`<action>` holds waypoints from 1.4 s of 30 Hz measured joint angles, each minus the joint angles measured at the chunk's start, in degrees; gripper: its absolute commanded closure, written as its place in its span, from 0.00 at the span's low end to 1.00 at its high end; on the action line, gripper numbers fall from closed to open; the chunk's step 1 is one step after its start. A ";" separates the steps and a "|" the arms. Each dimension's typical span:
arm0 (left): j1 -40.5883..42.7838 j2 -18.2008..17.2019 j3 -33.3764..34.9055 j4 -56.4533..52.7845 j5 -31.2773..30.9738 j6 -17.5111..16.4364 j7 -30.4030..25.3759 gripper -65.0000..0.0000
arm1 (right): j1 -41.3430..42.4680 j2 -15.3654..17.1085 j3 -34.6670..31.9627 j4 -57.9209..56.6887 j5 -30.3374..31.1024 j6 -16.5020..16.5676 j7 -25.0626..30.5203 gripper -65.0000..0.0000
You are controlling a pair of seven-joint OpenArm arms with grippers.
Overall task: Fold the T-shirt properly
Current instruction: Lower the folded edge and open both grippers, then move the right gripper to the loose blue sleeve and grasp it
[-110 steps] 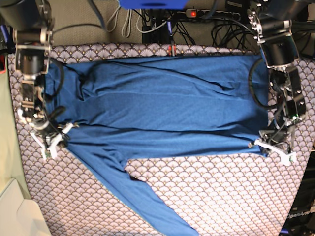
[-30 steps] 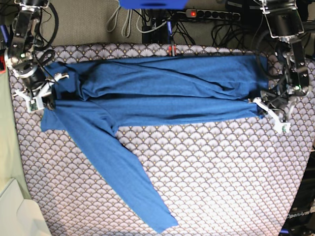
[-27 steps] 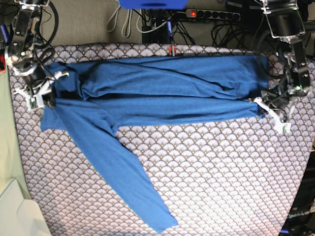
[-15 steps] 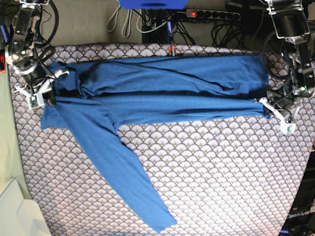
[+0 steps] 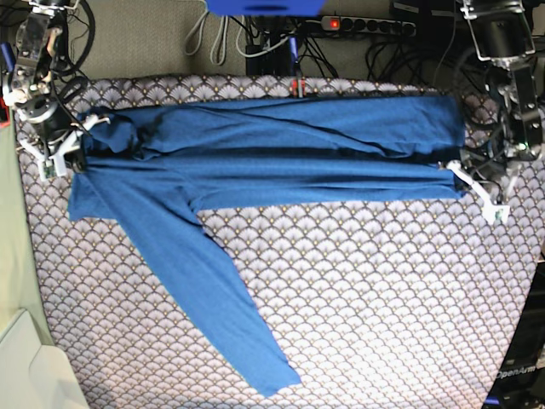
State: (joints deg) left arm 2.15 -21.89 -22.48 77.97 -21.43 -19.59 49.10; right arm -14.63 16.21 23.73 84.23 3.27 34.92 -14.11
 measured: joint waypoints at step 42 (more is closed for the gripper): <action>1.95 -0.04 0.07 3.10 0.44 0.15 6.95 0.03 | 10.86 0.50 1.07 5.22 -0.98 0.07 -8.31 0.49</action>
State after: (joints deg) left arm 4.10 -21.93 -22.41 81.08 -20.99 -19.44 56.05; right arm -3.77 16.71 24.80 89.45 2.28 34.98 -22.41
